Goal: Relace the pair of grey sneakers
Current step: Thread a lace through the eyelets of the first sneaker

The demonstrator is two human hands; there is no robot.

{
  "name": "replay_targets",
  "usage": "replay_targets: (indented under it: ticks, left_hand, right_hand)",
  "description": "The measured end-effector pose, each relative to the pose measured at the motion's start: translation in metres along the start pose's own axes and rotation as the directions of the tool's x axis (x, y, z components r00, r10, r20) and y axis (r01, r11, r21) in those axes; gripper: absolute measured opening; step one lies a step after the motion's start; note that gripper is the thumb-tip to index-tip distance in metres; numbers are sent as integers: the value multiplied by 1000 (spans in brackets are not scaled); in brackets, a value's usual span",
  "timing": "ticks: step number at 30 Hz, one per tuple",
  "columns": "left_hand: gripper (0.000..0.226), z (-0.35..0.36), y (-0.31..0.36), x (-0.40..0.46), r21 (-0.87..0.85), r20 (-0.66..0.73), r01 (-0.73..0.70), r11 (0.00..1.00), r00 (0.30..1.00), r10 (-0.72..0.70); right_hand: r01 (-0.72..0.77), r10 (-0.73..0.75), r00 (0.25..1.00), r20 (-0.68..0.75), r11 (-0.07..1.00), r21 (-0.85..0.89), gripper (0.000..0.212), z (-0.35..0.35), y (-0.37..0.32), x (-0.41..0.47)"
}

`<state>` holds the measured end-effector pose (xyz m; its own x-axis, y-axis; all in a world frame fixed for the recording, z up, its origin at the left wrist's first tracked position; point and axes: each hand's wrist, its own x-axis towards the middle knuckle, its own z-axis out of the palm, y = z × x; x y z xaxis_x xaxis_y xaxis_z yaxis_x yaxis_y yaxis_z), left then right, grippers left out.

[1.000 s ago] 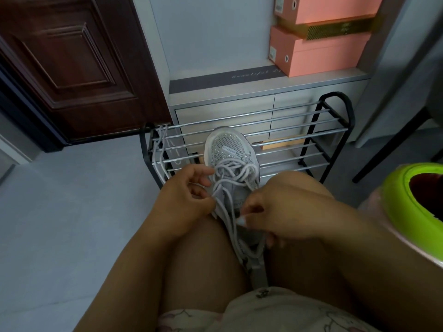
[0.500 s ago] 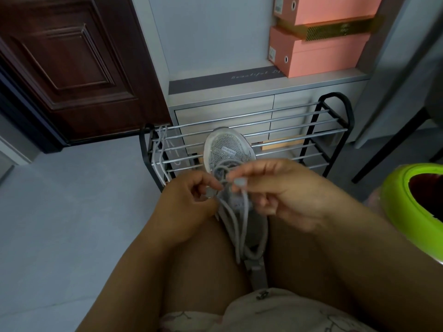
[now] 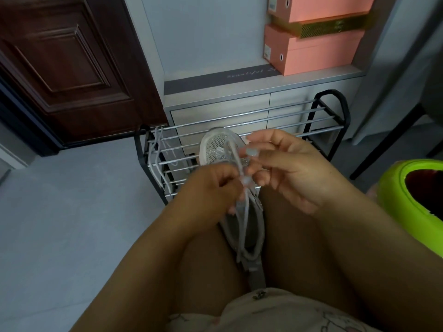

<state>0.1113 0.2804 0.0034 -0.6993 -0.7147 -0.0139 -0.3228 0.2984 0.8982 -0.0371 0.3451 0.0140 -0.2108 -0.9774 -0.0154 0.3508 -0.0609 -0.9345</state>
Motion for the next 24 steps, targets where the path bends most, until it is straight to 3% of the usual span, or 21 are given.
replay_targets:
  ticks: [1,3,6,8,10,13,17,19,21,24]
  left_hand:
    - [23,-2,3,2,-75,-51,8,997,999,-12]
    - [24,-7,10,8,-212,-124,-8,977,992,-19]
    - [24,-9,18,16,-318,-156,-60,946,988,11]
    - [24,-9,19,21,-379,-186,-70,923,982,-2]
    - [22,-9,18,23,-404,-210,-35,914,976,-56]
    - [19,0,9,18,-336,-222,131,933,951,-214]
    - [25,24,-12,8,63,-181,269,961,950,-254]
    - [41,34,-18,5,196,-188,268,943,954,-232]
    - [41,45,-23,3,323,-226,220,920,962,-151]
    - [23,56,-29,3,-8,-165,246,969,956,-244]
  right_hand:
    - [-18,21,1000,14,985,-174,33,-4,-1,-1]
    - [-25,108,988,108,812,-583,33,-11,-1,-5]
    - [13,249,949,193,581,-814,11,-17,2,-8]
    - [-20,254,953,164,595,-803,13,-20,5,-7]
    - [-71,174,981,81,720,-691,16,-26,6,-4]
    - [-68,63,998,-26,877,-476,7,-34,5,-2]
    - [-76,47,995,-90,931,-356,9,-34,12,1]
    - [-68,29,994,-105,918,-390,6,-31,17,2]
    - [-42,-10,994,-109,888,-458,5,-30,20,3]
    - [3,-71,991,-109,850,-527,7,-29,23,3]
